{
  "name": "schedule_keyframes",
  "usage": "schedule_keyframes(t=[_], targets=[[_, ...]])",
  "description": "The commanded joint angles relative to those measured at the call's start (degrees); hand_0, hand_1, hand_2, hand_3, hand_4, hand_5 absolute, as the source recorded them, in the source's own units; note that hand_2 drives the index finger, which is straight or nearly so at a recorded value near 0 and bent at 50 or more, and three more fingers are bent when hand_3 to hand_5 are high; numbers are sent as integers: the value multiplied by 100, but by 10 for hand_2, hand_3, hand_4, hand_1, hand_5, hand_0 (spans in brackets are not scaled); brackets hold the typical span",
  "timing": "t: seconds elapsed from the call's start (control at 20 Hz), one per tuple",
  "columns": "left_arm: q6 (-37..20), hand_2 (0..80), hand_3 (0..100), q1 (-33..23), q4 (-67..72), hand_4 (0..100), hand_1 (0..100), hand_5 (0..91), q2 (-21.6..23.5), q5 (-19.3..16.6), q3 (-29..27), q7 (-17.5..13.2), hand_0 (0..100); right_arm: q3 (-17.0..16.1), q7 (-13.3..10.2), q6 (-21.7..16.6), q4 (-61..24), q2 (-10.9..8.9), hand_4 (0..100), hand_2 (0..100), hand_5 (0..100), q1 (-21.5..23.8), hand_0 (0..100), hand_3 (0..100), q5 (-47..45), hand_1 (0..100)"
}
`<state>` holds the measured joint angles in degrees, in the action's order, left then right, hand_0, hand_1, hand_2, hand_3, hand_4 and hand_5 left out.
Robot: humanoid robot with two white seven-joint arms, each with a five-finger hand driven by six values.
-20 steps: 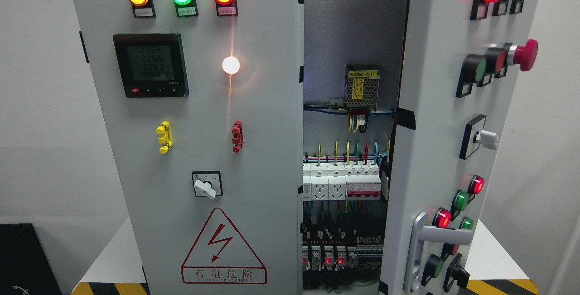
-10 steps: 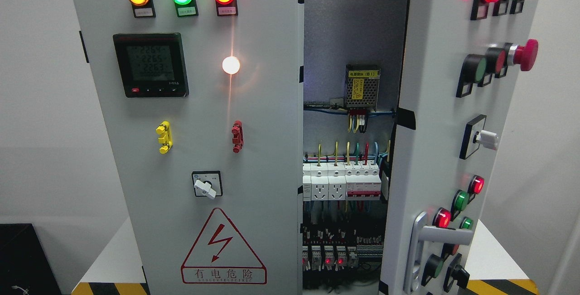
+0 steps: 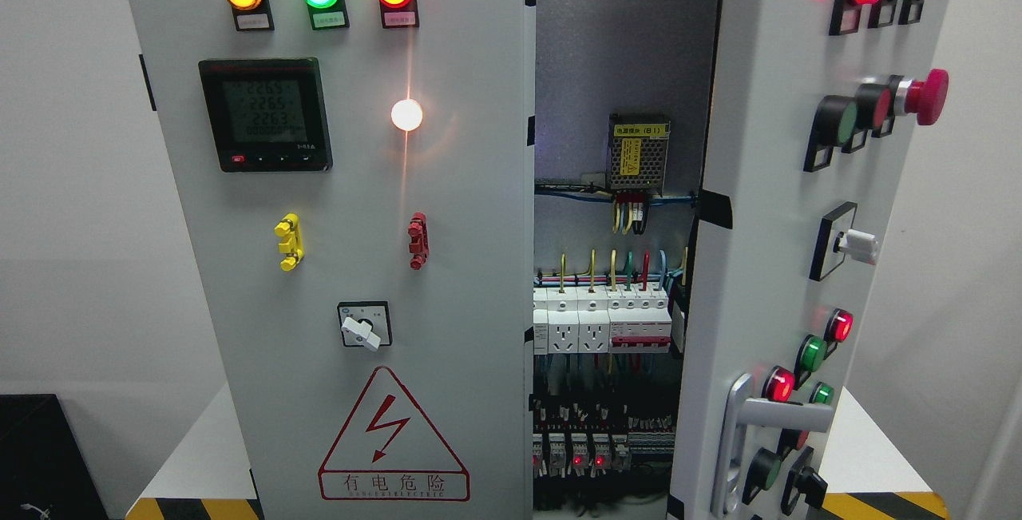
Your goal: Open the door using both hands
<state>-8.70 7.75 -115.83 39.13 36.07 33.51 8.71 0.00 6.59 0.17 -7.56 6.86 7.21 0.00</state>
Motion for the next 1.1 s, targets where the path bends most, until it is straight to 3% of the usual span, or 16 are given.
schedule_keyframes(t=[0.0, 0.3, 0.7, 1.05], targets=[[35, 0, 0, 1184, -256, 0, 0, 0, 138, 646, 648, -1, 0, 18, 0, 0, 0, 0, 0, 0, 0, 0, 191, 0, -141, 0], [263, 0, 0, 2046, -239, 0, 0, 0, 86, 1085, 754, -1, 0, 18, 0, 0, 0, 0, 0, 0, 0, 0, 191, 0, -141, 0], [562, 0, 0, 2916, -239, 0, 0, 0, -63, 2121, 947, -1, 0, 18, 0, 9, 0, 0, 0, 0, 0, 0, 191, 0, -141, 0], [597, 0, 0, 4119, -221, 0, 0, 0, -64, 3044, 1385, -1, 0, 18, 0, 0, 0, 0, 0, 0, 0, 0, 191, 0, -141, 0]])
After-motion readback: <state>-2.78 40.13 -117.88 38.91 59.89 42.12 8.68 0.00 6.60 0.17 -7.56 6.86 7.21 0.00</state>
